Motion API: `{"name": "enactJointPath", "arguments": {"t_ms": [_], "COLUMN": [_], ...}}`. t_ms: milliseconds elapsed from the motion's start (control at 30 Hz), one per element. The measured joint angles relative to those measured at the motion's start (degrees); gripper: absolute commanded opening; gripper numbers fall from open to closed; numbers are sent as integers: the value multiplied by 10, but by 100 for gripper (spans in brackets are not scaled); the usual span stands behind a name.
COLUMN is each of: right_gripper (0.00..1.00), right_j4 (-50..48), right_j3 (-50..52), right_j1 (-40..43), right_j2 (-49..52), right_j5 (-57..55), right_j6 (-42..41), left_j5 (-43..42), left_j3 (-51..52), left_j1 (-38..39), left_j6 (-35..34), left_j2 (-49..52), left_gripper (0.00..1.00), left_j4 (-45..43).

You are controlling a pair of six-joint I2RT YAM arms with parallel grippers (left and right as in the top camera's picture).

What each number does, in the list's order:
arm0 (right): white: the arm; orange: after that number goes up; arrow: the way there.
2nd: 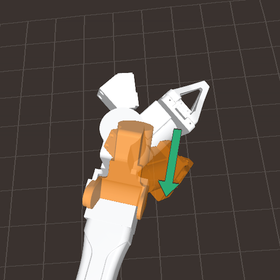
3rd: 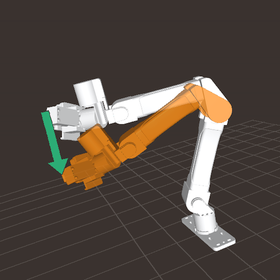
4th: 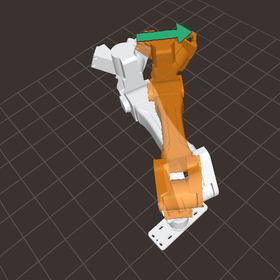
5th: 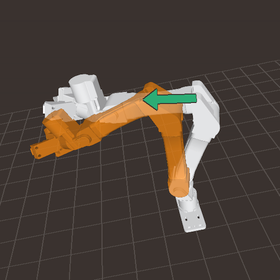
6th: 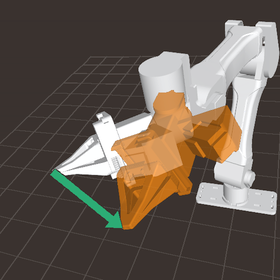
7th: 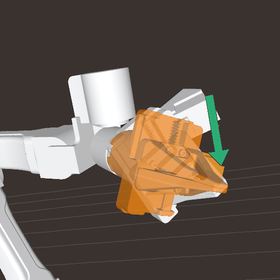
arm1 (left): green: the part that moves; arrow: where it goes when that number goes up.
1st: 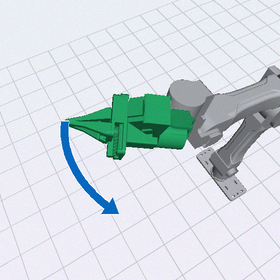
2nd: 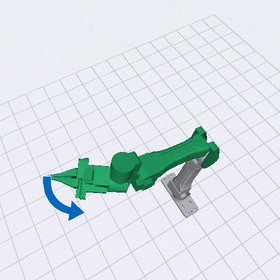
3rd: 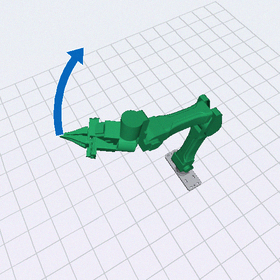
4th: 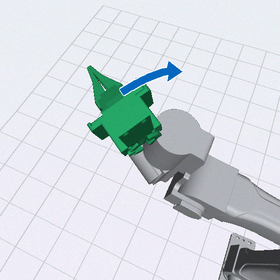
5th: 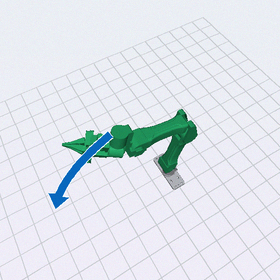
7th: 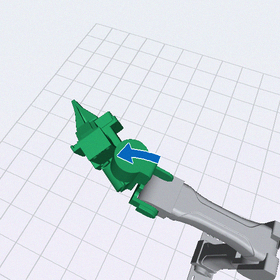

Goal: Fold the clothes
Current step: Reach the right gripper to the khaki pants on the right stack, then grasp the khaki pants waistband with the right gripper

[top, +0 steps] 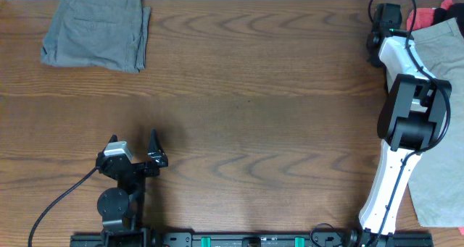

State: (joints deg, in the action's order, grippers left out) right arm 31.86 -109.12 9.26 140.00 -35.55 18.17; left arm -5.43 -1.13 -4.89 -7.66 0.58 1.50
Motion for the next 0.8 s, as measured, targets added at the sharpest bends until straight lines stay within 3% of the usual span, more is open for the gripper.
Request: {"name": "enactJointPath", "arguments": {"t_ms": [133,300,400,533,633,800], "right_gripper": [39,35,17,12,1,1], "right_j4": [0,0,2,5,12,25], "right_j3": [0,0,0,0,0,0], "right_j1": [0,0,0,0,0,0], "right_j2": [1,1,1,-4,-14,-40], "right_j5": [4,10,11,11,10,0], "right_j6": [-28,-53,-66,-88,-99,-128], "left_j5": [0,0,0,0,0,0], "left_j3": [0,0,0,0,0,0], "left_j1": [0,0,0,0,0,0], "left_j6": [0,0,0,0,0,0], "left_j2": [0,0,0,0,0,0], "left_gripper": [98,98,98,98,98,98], "left_j4": [0,0,0,0,0,0]}}
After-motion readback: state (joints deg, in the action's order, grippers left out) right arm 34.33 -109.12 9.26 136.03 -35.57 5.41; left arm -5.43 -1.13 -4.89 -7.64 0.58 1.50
